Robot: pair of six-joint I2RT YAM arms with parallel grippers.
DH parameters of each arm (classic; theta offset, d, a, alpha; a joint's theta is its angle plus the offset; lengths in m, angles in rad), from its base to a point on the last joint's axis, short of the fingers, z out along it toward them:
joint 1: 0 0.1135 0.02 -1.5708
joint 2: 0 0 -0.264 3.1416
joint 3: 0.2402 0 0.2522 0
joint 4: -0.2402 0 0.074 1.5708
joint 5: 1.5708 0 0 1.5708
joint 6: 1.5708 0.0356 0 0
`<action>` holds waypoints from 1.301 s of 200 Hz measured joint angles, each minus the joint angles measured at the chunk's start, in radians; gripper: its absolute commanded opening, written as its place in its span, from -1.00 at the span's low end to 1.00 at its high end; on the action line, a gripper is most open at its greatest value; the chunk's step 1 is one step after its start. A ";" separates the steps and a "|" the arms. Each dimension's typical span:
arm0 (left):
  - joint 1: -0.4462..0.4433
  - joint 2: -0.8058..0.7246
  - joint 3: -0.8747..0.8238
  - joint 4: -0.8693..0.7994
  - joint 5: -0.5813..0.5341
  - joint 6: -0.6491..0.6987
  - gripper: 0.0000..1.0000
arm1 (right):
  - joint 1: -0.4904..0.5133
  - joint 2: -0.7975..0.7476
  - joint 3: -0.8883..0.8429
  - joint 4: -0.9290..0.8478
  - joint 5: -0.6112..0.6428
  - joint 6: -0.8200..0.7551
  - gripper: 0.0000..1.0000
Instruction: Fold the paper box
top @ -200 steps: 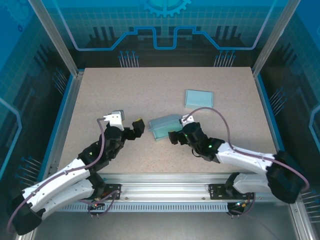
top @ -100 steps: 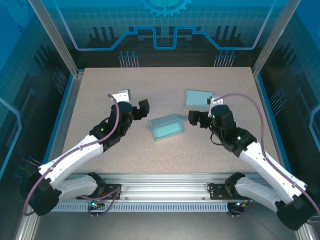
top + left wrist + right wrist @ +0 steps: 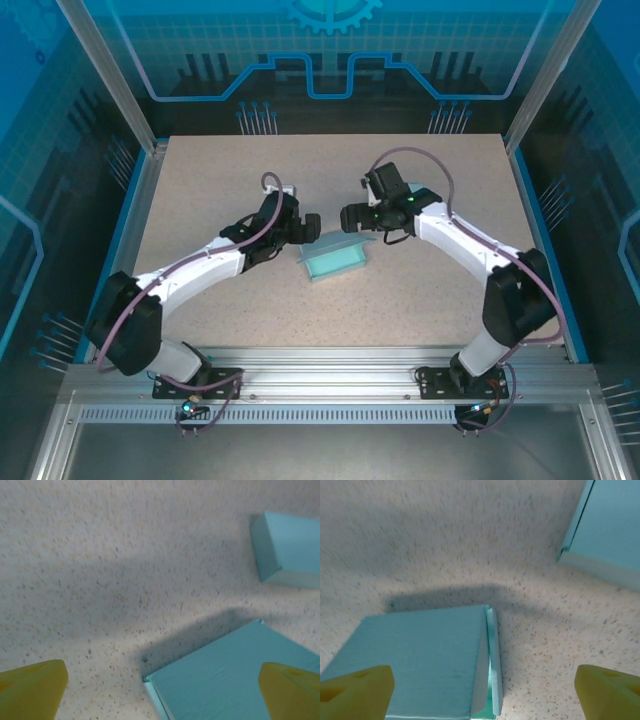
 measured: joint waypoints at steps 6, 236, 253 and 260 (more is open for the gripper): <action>0.000 0.013 0.000 -0.005 0.007 0.000 0.98 | 0.000 0.017 0.000 -0.010 -0.011 -0.002 0.83; 0.000 0.193 -0.091 0.038 0.049 -0.117 0.97 | 0.000 0.135 -0.140 0.068 -0.058 0.037 0.27; 0.000 0.193 -0.093 0.043 0.049 -0.127 0.90 | 0.000 0.138 -0.144 0.079 -0.064 0.045 0.27; 0.000 0.193 -0.093 0.044 0.049 -0.133 0.84 | 0.000 0.138 -0.147 0.086 -0.065 0.048 0.27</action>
